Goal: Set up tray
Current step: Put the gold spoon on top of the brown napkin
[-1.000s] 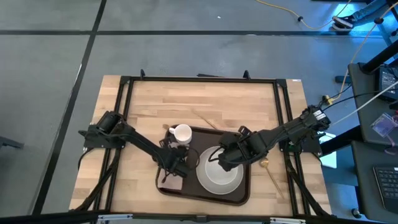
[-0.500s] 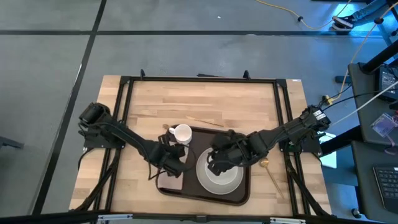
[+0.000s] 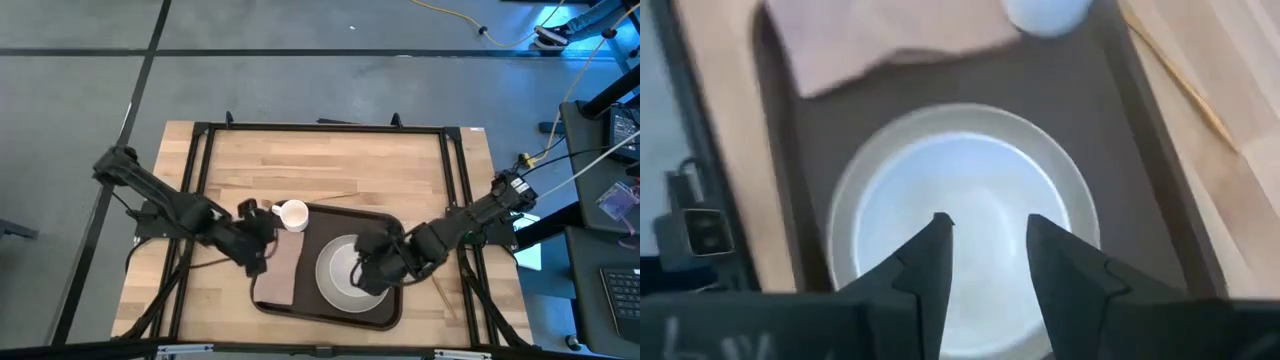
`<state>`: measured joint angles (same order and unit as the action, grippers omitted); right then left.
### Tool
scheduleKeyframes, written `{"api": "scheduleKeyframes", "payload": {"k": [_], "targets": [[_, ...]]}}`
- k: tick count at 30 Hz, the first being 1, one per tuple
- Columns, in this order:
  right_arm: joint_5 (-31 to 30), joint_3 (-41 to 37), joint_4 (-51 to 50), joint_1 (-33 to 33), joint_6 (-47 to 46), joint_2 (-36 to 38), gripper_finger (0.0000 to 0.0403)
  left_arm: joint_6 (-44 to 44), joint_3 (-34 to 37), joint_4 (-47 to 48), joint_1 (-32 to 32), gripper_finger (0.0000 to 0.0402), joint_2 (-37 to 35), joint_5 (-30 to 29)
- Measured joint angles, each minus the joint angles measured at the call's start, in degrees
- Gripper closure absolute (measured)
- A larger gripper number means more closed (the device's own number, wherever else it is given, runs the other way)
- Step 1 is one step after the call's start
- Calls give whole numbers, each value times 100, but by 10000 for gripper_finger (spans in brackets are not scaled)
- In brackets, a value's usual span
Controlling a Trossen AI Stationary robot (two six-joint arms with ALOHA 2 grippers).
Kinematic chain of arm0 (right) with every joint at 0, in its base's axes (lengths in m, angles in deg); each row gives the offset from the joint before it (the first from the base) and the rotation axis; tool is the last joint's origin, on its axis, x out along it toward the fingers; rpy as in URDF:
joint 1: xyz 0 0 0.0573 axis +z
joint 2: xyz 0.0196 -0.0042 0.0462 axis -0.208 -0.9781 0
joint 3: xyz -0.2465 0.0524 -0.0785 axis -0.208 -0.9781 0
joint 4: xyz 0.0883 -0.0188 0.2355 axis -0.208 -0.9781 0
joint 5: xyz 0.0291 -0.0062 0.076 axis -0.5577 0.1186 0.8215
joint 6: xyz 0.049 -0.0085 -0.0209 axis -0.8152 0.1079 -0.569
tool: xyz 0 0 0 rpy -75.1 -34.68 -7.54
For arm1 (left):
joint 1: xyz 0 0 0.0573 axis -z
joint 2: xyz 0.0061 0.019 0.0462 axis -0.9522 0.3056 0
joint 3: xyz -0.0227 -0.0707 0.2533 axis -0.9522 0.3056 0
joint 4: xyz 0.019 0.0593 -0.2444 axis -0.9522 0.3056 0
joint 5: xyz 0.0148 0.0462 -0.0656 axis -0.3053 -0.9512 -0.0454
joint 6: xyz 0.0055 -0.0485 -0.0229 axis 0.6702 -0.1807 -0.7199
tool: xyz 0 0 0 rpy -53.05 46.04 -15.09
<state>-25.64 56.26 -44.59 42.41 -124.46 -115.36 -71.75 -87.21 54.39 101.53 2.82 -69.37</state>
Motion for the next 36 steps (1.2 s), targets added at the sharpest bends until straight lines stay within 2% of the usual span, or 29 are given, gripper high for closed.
{"api": "scheduleKeyframes", "payload": {"k": [4, 6, 11, 16, 20, 24, 27, 31, 36], "targets": [[-58, 0, -1026, 149, -1107, 157, 271, 461, 402, -1050, 20, 400, -591, 414], [169, 0, -1528, 231, -1815, 242, 271, 584, 642, -1570, 20, 400, -845, 491], [1198, 0, -2555, 496, -3512, 345, 271, 363, 1123, -1938, 20, 396, -1372, -77], [1793, -166, -2448, 773, -3922, 389, 251, 246, 1453, -1943, -69, 366, -1667, -240], [2143, -538, -2480, 890, -3981, 564, 193, 232, 1619, -1937, -229, 331, -1739, -194], [1895, -972, -2524, 965, -3963, 793, 134, 322, 1646, -1915, -395, 303, -1738, -192], [2094, -1170, -2319, 965, -4109, 791, 106, 403, 1646, -1913, -517, 290, -1738, -220], [2502, -1482, -2073, 994, -4240, 743, 94, 672, 1646, -1915, -604, 282, -1738, -382], [3029, -1974, -2126, 1017, -4557, 756, 98, 526, 1646, -1915, -697, 285, -1734, -557]]}}
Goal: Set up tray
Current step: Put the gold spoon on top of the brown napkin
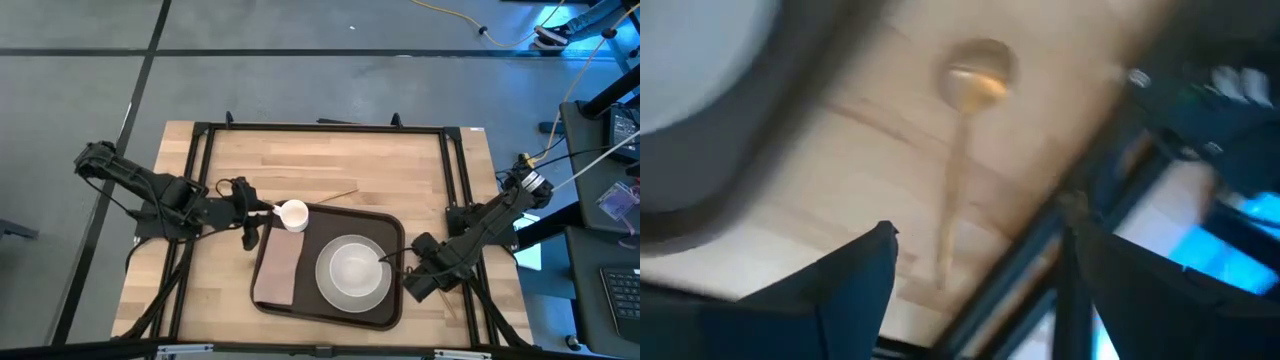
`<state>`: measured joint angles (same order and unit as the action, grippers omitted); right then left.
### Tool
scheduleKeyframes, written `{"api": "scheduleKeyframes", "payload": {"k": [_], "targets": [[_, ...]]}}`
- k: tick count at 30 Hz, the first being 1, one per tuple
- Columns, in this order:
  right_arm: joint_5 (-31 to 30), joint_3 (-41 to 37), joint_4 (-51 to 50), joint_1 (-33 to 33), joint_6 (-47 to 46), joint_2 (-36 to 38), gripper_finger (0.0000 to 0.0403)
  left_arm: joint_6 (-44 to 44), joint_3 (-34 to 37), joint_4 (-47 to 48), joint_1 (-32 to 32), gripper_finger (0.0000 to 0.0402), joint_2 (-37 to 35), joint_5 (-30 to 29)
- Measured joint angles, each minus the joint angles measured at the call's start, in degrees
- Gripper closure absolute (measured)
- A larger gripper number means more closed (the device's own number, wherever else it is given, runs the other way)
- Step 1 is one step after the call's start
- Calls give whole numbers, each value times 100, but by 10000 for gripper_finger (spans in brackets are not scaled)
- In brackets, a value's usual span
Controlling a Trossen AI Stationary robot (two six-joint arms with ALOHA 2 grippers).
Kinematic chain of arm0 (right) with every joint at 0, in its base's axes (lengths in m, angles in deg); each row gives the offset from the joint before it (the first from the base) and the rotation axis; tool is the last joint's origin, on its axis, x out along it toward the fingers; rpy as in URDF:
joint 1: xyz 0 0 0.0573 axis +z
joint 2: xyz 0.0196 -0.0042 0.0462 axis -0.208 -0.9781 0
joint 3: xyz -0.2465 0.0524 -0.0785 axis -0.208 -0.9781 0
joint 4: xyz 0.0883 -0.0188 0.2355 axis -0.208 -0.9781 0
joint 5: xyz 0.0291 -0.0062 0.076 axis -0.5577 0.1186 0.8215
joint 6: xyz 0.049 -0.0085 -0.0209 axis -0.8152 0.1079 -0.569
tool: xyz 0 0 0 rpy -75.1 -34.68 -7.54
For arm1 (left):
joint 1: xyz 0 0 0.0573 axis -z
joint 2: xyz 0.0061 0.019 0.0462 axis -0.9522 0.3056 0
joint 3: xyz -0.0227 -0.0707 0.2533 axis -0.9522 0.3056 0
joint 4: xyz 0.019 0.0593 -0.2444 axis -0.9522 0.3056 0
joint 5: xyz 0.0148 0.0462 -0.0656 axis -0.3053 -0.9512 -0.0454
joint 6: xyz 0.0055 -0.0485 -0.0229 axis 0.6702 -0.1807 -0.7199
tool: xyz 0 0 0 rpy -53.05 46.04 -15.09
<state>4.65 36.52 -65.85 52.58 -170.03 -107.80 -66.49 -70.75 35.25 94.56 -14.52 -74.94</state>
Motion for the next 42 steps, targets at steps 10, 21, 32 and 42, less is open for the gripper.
{"api": "scheduleKeyframes", "payload": {"k": [10, 21, 32, 42], "targets": [[-266, -596, 349, 270, -482, 717, 118, -1, 0, 1, -2, 294, 0, 49], [-586, -1286, 1009, 400, -747, 1085, 124, -196, 0, 54, -2, 297, 1, 32], [-165, -2533, 2542, 448, -706, 1097, 124, -353, 0, 47, -2, 298, 33, -94], [-69, -3697, 3923, 463, -705, 1151, 174, -359, 0, 45, -2, 298, 33, -94]]}}
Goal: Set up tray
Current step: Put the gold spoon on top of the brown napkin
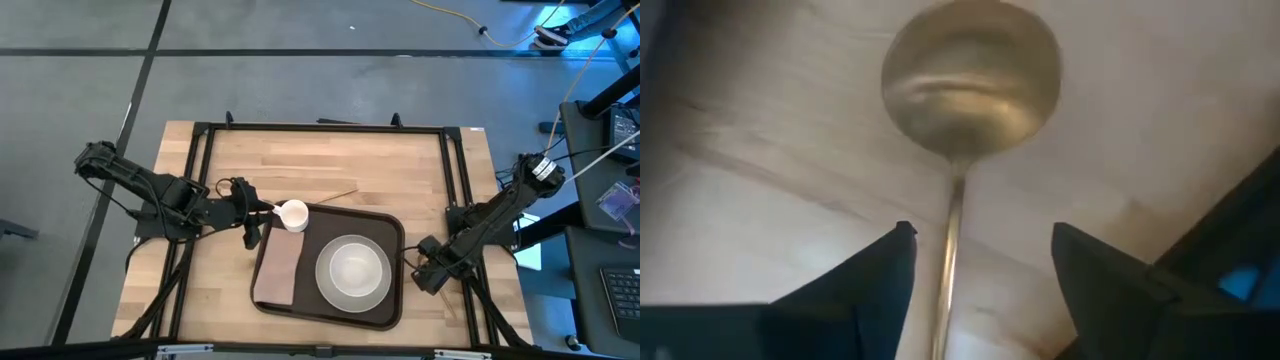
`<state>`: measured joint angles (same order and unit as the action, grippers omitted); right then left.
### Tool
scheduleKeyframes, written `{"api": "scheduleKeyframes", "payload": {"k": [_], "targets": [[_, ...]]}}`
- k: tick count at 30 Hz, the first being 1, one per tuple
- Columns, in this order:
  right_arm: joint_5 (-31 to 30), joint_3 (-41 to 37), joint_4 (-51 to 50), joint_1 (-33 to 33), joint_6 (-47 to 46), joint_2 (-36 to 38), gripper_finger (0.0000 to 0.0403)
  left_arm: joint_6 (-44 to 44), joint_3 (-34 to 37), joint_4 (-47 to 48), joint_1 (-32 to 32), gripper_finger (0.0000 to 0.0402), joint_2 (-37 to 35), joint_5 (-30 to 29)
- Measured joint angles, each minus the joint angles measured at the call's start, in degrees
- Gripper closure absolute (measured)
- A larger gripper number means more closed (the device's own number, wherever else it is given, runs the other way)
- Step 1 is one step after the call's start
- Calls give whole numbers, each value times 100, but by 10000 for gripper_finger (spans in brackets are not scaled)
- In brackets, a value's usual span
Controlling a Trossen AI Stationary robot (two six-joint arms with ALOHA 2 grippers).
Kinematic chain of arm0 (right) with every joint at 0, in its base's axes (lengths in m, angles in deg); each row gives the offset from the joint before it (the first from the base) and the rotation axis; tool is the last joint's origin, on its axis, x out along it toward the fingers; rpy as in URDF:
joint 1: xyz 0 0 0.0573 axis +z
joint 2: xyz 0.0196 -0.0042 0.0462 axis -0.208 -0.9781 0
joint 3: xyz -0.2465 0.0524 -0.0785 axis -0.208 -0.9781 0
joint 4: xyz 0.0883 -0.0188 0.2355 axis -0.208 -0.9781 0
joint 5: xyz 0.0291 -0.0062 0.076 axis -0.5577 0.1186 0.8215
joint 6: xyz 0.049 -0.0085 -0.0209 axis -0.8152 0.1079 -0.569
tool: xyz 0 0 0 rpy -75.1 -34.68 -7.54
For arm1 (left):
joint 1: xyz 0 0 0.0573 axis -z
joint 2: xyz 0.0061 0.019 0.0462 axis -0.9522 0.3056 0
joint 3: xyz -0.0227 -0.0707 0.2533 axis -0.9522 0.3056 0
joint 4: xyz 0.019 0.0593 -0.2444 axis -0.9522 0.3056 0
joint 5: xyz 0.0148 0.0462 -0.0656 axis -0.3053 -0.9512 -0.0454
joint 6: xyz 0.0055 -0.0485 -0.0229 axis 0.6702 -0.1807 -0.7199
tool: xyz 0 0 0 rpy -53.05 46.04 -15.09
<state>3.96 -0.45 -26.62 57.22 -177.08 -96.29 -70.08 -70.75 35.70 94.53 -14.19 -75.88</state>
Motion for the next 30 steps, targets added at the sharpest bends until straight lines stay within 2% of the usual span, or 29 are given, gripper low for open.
{"api": "scheduleKeyframes", "payload": {"k": [7, 19, 24, 30], "targets": [[33, -519, 1130, -2, 6, 28, 238, 13, 0, 0, 0, 298, 0, -4], [71, -617, 853, -2, 18, 22, 387, 16, 0, -1, 0, 298, 0, -337], [67, -533, 787, 0, 5, 5, 392, 142, 0, 0, 0, 298, 0, -363], [-67, 104, 296, 0, 3, 12, 398, 262, 0, 2, 1, 298, 0, -74]]}}
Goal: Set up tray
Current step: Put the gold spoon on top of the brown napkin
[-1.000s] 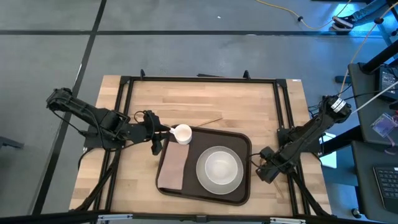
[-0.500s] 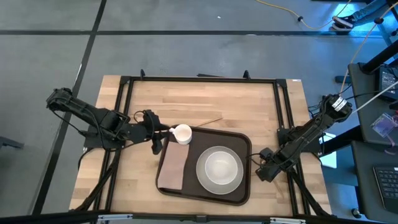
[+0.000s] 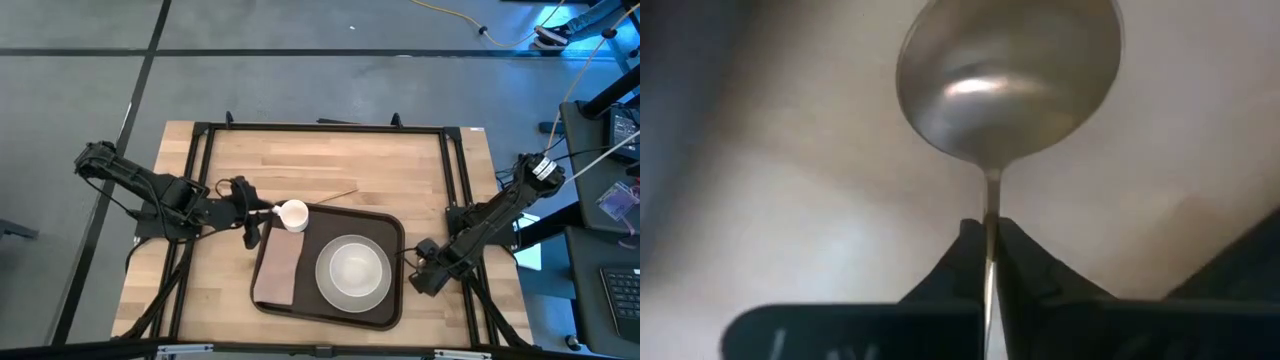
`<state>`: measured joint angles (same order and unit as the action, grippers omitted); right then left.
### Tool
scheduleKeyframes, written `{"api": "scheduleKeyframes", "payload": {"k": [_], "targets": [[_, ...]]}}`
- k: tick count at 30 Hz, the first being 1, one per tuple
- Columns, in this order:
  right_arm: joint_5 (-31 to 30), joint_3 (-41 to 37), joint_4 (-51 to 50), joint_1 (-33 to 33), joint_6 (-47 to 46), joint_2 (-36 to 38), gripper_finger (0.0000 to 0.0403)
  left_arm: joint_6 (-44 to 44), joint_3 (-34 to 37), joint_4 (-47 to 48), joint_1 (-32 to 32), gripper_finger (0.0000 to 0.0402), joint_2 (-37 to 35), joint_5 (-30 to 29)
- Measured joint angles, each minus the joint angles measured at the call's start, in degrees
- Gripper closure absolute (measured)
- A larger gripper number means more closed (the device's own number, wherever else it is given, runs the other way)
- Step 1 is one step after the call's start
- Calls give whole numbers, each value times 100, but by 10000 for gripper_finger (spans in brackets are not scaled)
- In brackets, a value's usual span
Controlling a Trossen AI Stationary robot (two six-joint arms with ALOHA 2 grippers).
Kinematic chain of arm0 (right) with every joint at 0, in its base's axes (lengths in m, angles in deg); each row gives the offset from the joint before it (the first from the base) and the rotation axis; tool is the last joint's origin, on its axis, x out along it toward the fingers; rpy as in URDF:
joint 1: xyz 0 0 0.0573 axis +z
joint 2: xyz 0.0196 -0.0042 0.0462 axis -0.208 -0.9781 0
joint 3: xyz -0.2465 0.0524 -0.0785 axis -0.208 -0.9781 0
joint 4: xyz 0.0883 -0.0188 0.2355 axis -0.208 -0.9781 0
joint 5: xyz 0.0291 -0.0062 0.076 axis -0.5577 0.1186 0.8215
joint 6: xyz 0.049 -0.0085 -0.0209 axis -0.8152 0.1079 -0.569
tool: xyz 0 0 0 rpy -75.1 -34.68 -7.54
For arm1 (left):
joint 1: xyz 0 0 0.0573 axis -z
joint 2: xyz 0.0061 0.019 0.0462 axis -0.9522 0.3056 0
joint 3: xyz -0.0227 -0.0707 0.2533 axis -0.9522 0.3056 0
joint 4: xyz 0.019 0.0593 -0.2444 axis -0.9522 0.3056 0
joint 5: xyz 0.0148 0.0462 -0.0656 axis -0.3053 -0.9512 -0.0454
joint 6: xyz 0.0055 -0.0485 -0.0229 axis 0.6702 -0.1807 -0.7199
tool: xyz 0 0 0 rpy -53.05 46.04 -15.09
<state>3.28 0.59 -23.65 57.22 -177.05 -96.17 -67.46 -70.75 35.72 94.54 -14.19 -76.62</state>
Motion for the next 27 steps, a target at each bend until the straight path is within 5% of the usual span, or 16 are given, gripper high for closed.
{"api": "scheduleKeyframes", "payload": {"k": [8, 13, 19, 27], "targets": [[-684, 1564, -1857, 0, -389, 76, 401, -165, -1, 346, 0, 299, -17, 594], [-2016, 2644, -2054, -1, -472, 127, 401, -1351, -2, 1663, 1, 316, 63, 1084], [-4126, 3370, -1152, -119, 297, 125, 402, -1678, 1, 2533, 18, 356, 658, 1905], [-4258, 3396, 626, -740, 2126, -78, 402, -1157, 33, 2529, 130, 398, 2081, 2511]]}}
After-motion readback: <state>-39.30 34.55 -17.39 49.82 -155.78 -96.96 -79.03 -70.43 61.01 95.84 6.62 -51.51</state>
